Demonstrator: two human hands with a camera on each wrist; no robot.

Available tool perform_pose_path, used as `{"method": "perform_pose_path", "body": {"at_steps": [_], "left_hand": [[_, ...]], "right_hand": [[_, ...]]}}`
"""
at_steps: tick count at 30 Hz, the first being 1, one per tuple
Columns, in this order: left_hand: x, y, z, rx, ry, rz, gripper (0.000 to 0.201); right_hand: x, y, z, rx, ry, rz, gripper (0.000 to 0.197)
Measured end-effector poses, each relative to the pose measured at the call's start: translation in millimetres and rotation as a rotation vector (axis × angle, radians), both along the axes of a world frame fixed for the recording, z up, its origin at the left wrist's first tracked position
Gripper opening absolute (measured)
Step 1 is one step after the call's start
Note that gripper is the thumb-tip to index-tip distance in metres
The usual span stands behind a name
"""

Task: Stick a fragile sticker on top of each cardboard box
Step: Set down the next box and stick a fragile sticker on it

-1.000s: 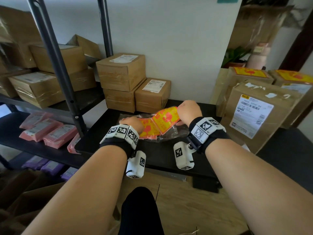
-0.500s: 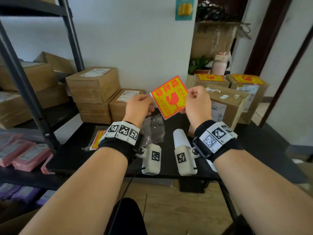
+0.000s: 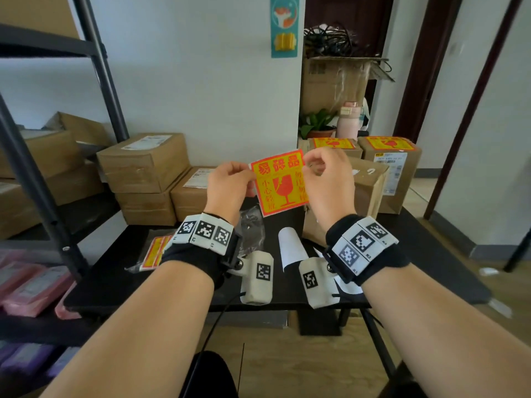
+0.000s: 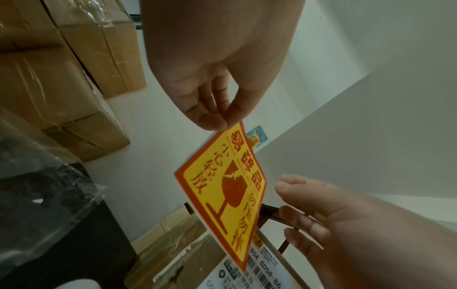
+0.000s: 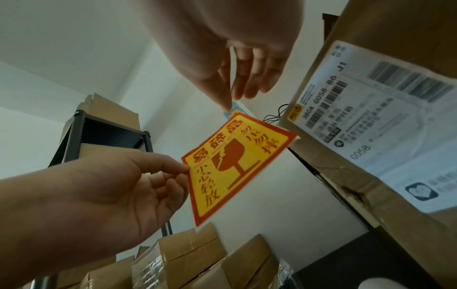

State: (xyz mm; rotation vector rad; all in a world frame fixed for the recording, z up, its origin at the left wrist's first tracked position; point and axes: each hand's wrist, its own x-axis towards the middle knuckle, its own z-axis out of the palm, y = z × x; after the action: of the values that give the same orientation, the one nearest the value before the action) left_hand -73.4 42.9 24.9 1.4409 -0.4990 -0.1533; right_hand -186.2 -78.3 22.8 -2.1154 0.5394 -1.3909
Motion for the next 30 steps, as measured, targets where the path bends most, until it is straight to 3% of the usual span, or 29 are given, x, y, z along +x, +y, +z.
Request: {"method": "perform_pose_path", "body": {"at_steps": [9,16,22,26,30], "left_hand": [[-6.6,17.8,-3.0,0.013,0.062,-0.085,0.007],[-5.2,22.6,-7.4,0.107,0.061,-0.091,0.002],[2.9,18.2,-10.8,0.024,0.199,-0.073,0.015],[2.5,17.6,-12.1,0.028,0.198,-0.114,0.008],[4.2,16.2,-13.9,0.054,0.183,-0.124,0.018]], "right_hand": [[19.5,22.2,-18.1,0.038,0.183,0.209,0.009],[22.4,24.4,-22.5,-0.014,0.237,0.208,0.008],[26.3,20.1,-28.1,-0.247,0.414,0.128,0.039],[27.1,16.6,-33.6,-0.265,0.409,0.110,0.026],[29.2,13.4,-38.3,-0.187,0.334,0.118,0.023]]}}
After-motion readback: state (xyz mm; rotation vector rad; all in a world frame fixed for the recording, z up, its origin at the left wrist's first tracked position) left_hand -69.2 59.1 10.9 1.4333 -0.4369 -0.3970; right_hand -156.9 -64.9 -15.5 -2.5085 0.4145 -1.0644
